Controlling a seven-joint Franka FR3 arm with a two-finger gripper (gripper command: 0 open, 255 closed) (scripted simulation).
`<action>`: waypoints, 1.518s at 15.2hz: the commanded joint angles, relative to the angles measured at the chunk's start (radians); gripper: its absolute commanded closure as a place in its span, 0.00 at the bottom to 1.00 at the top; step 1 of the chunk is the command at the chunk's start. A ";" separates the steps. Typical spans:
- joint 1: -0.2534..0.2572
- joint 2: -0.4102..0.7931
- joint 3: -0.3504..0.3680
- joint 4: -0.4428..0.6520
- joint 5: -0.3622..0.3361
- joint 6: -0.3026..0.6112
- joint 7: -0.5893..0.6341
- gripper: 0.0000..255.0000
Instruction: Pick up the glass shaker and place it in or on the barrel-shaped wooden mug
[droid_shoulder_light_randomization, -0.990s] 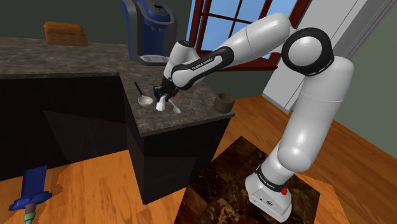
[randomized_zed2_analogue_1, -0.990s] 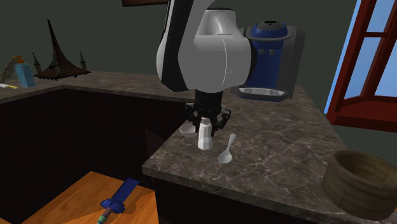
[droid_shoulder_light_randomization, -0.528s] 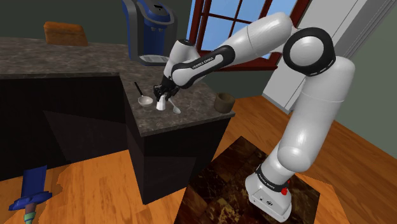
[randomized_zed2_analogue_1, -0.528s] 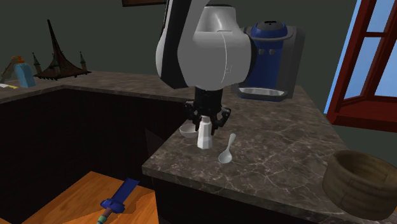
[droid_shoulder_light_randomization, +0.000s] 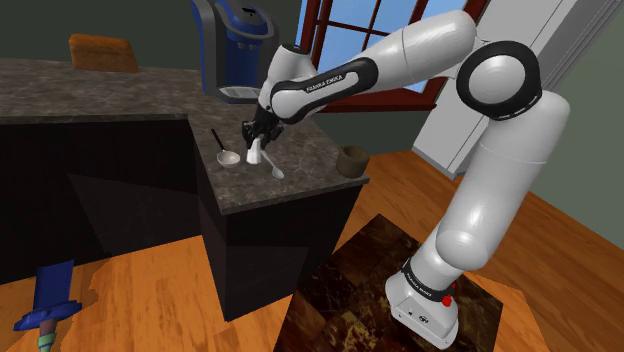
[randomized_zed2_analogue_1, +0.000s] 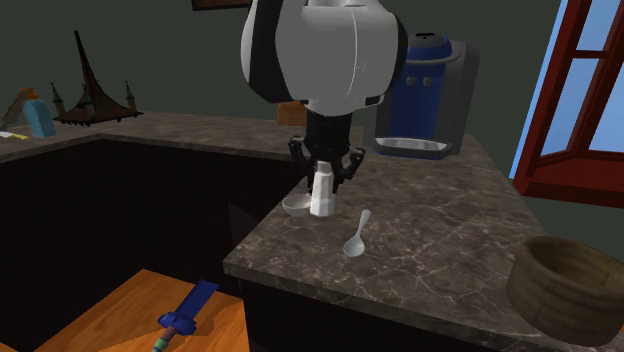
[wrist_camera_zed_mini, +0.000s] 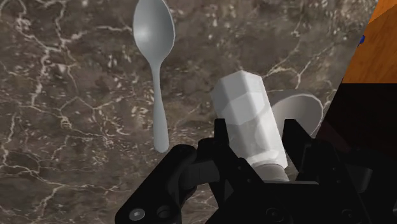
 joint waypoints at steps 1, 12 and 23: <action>-0.001 -0.018 0.002 0.005 0.005 -0.023 -0.003 1.00; -0.004 -0.080 0.005 0.081 0.024 -0.160 -0.015 1.00; -0.006 -0.118 0.006 0.179 0.035 -0.295 -0.022 1.00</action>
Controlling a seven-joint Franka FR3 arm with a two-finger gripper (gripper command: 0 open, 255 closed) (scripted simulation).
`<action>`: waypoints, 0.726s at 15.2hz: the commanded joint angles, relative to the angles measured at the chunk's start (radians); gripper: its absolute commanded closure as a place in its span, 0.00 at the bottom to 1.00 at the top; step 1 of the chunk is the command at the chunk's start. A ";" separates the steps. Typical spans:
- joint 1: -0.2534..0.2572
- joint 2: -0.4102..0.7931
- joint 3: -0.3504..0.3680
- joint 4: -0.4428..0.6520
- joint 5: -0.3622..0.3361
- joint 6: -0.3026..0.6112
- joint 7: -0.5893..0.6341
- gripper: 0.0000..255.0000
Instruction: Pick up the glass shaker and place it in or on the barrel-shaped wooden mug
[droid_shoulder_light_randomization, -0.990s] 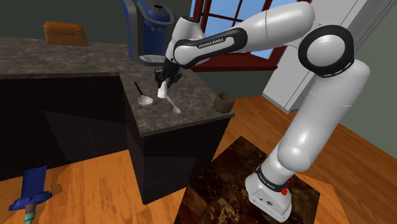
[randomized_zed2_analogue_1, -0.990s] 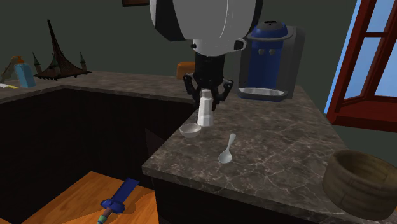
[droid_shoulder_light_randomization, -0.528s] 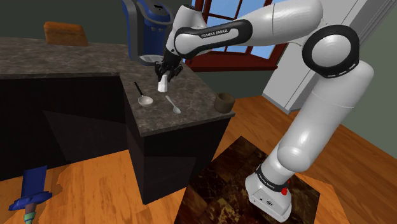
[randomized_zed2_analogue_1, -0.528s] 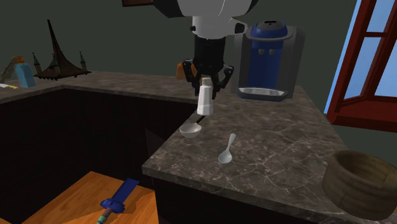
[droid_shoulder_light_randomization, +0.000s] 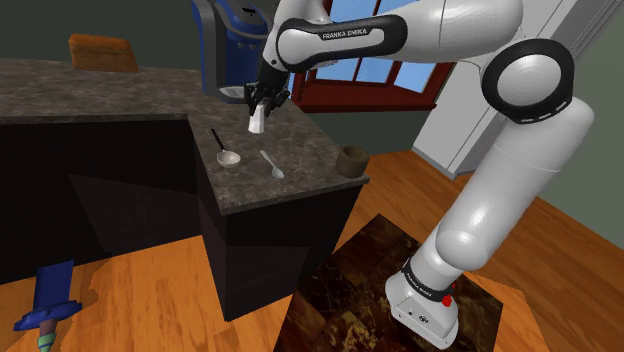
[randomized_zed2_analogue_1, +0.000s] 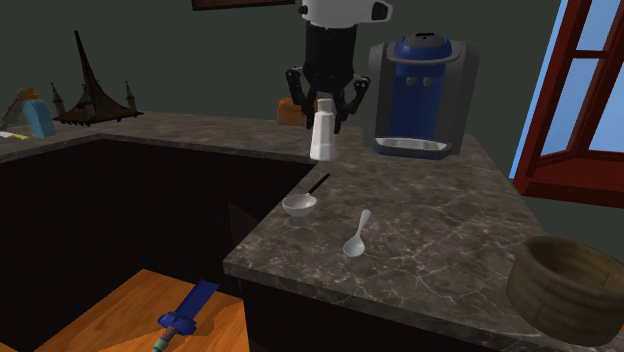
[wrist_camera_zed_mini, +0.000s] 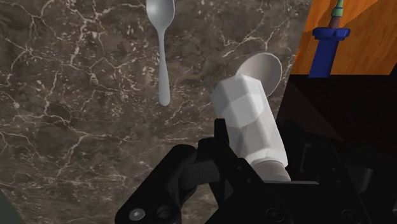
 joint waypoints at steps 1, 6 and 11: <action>-0.011 -0.030 -0.008 -0.026 0.013 -0.004 -0.025 1.00; -0.060 -0.155 -0.058 -0.166 0.068 0.010 -0.149 1.00; -0.100 -0.262 -0.124 -0.275 0.104 0.005 -0.273 1.00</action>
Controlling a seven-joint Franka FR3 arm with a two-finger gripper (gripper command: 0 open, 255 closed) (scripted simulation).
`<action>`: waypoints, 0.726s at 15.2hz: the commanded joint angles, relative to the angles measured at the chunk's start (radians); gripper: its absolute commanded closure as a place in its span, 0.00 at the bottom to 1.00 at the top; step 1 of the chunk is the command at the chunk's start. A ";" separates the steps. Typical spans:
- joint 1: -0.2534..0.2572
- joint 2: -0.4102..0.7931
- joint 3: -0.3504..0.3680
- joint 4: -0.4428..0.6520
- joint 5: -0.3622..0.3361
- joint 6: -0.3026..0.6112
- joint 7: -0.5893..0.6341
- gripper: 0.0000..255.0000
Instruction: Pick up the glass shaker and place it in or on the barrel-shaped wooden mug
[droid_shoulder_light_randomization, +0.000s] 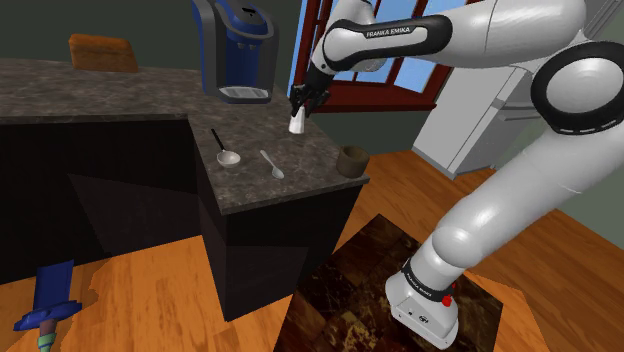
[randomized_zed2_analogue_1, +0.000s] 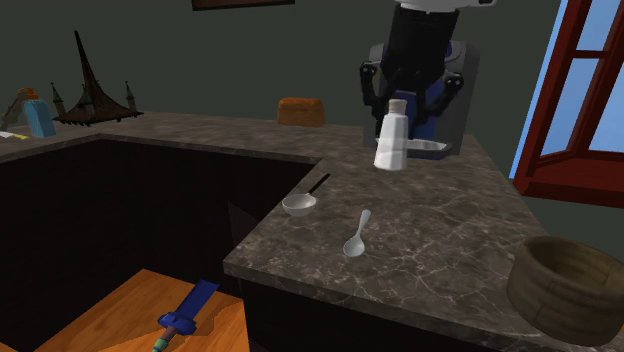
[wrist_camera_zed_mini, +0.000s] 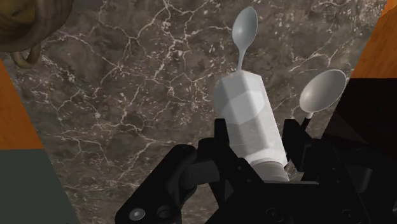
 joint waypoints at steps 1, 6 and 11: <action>-0.016 -0.040 -0.029 -0.039 0.011 -0.004 -0.052 1.00; -0.055 -0.124 -0.107 -0.114 0.023 -0.024 -0.174 1.00; -0.098 -0.186 -0.191 -0.159 0.019 -0.052 -0.294 1.00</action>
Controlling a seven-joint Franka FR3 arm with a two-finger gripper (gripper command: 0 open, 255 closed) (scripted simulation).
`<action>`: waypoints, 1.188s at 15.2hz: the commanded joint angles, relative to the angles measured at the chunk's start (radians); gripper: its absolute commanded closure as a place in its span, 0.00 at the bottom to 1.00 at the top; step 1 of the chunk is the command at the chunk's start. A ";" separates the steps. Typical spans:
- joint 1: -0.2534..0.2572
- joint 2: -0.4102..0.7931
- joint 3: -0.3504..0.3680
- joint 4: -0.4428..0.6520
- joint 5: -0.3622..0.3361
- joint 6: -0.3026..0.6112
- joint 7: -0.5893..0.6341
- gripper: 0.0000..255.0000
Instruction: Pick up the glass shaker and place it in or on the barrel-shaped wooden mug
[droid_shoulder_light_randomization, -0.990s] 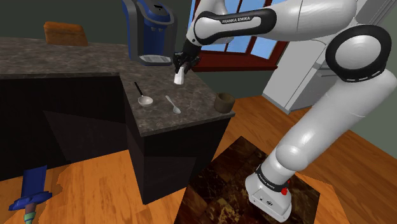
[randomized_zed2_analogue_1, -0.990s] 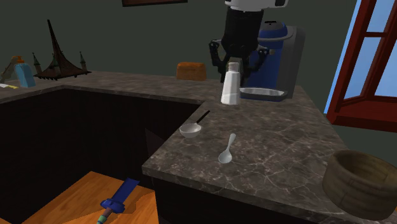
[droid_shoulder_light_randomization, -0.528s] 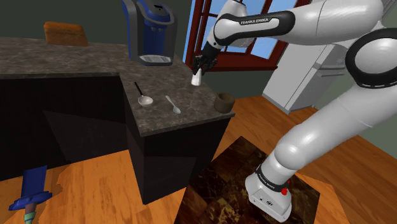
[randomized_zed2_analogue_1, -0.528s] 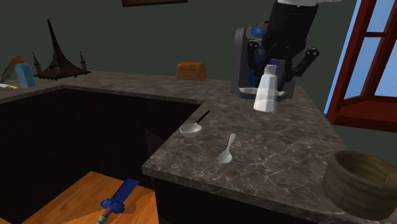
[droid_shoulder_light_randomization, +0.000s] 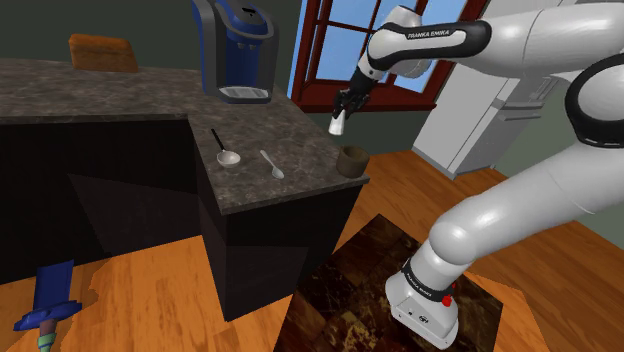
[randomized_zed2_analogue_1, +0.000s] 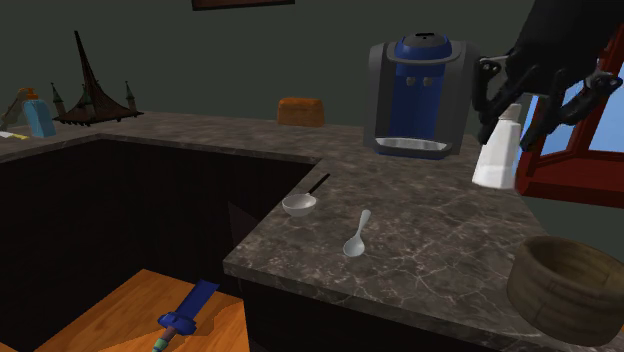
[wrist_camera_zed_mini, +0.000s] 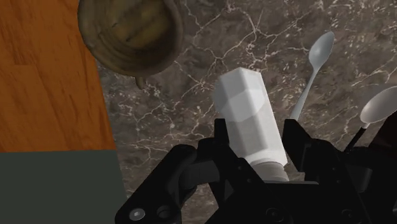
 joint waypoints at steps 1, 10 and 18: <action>-0.017 -0.018 -0.035 -0.009 -0.003 -0.015 -0.050 1.00; -0.073 -0.050 -0.155 -0.040 -0.019 -0.033 -0.212 1.00; -0.069 -0.021 -0.165 -0.123 -0.006 0.078 -0.236 1.00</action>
